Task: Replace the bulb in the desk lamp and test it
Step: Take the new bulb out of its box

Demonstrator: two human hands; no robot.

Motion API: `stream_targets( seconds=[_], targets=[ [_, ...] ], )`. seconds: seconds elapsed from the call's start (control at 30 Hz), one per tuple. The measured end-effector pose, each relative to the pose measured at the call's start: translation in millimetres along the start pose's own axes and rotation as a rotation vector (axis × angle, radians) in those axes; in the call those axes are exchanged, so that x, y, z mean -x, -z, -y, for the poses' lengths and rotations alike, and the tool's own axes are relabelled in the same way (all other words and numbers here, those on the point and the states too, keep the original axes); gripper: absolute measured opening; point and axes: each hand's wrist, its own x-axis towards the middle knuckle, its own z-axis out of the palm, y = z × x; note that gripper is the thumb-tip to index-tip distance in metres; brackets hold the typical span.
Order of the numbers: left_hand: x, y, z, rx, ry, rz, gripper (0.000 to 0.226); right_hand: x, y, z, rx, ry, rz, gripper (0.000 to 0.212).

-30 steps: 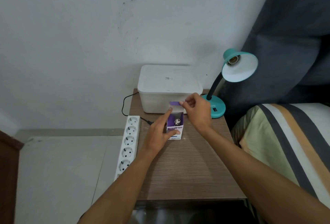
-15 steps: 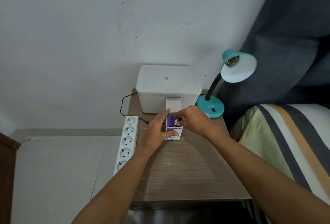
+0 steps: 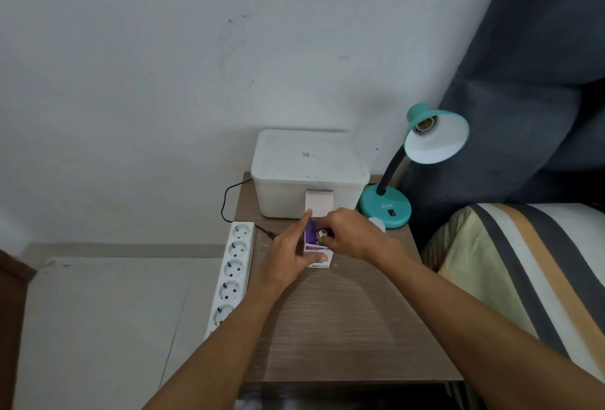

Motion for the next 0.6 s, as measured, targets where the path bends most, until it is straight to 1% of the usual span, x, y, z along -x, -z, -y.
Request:
stream_targets(
  seconds=[0.13, 0.3, 0.47, 0.6],
  targets=[
    [0.5, -0.6, -2.5, -0.009, -0.012, 0.011, 0.107, 8.7, -12.2, -2.3, -0.096, -0.042, -0.146, 0.028],
    [0.1, -2.0, -4.7, -0.028, -0.019, 0.003, 0.108, 16.6, -15.3, -0.1, -0.258, -0.102, -0.360, 0.029],
    [1.1, -2.2, -6.0, 0.019, -0.004, -0.002, 0.105, 13.6, -13.1, 6.9, -0.273, -0.055, -0.470, 0.030],
    [1.5, -3.1, -3.6, 0.008, 0.003, -0.008, 0.106, 13.8, -14.1, 11.3, -0.310, -0.060, -0.553, 0.035]
  ],
)
